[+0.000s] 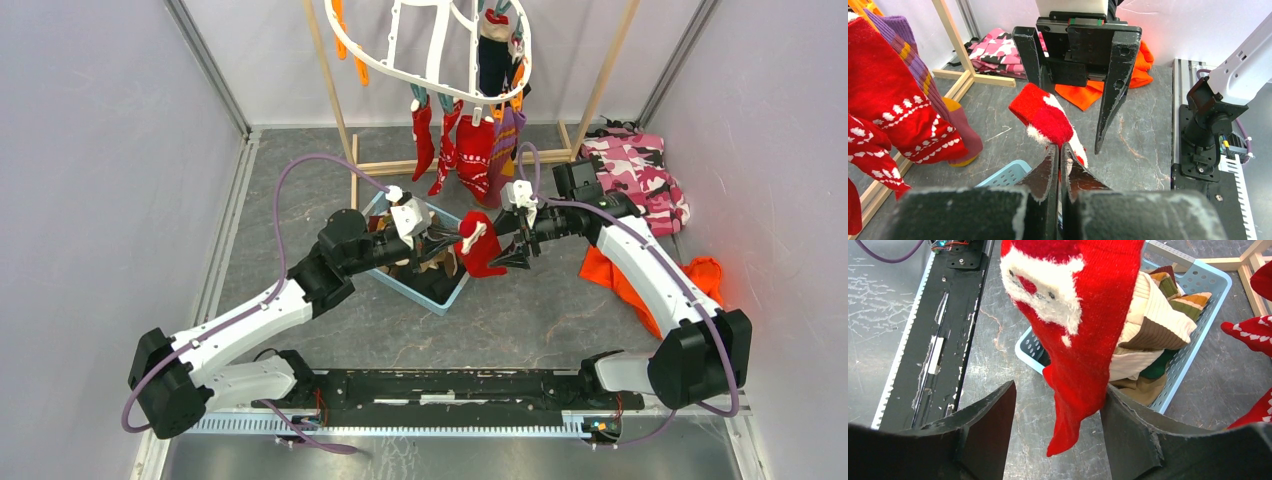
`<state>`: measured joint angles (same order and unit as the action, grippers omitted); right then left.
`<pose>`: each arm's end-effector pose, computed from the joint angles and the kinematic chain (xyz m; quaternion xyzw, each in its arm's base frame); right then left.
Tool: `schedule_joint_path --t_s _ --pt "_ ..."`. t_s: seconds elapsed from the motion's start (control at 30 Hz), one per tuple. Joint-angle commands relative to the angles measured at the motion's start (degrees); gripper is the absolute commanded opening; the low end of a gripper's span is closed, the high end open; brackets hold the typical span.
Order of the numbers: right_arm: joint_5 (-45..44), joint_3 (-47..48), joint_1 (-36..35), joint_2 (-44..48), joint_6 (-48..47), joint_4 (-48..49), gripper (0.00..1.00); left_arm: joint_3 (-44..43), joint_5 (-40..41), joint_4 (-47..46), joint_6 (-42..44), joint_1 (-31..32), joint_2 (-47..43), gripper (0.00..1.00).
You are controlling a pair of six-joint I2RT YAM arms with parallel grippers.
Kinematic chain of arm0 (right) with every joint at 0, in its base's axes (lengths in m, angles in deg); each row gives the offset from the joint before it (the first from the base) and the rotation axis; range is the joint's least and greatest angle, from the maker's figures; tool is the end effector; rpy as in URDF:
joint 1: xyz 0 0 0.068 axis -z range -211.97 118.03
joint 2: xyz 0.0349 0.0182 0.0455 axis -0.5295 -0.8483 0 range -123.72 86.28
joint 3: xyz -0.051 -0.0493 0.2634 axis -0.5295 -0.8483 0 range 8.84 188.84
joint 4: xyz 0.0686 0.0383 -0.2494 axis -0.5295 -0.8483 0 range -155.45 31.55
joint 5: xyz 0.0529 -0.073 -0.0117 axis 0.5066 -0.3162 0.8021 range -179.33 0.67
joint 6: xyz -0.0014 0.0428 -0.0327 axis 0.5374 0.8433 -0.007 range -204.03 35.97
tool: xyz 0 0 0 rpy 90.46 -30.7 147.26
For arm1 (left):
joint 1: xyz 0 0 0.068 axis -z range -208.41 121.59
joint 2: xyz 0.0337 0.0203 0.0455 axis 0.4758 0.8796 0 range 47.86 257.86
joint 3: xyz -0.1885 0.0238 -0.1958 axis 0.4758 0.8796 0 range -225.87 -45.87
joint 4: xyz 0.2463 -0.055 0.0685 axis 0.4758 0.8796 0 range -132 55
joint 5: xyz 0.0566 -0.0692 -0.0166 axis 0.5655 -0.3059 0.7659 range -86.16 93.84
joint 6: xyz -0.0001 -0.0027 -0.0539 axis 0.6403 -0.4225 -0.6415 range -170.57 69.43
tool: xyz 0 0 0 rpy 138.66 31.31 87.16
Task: Clip the socks to the hanger
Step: Pick up the sock from the bin.
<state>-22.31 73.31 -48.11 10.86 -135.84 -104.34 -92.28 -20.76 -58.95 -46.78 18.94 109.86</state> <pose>0.2344 0.1019 0.3078 -0.5772 0.5747 0.4308 0.3885 0.1615 -0.1973 0.3410 0.4321 0.5500 -0.3975 0.5939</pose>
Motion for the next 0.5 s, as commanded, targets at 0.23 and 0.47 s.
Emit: schedule_joint_path --t_s 0.23,0.47 --pt "0.5 -0.9 -0.2 1.1 2.1 2.8 0.65 3.9 1.3 -8.6 -5.0 0.2 -1.9 0.02" --pt "0.4 -1.6 -0.2 1.5 2.3 3.4 0.65 7.1 3.0 -13.8 -9.6 0.2 -2.4 0.02"
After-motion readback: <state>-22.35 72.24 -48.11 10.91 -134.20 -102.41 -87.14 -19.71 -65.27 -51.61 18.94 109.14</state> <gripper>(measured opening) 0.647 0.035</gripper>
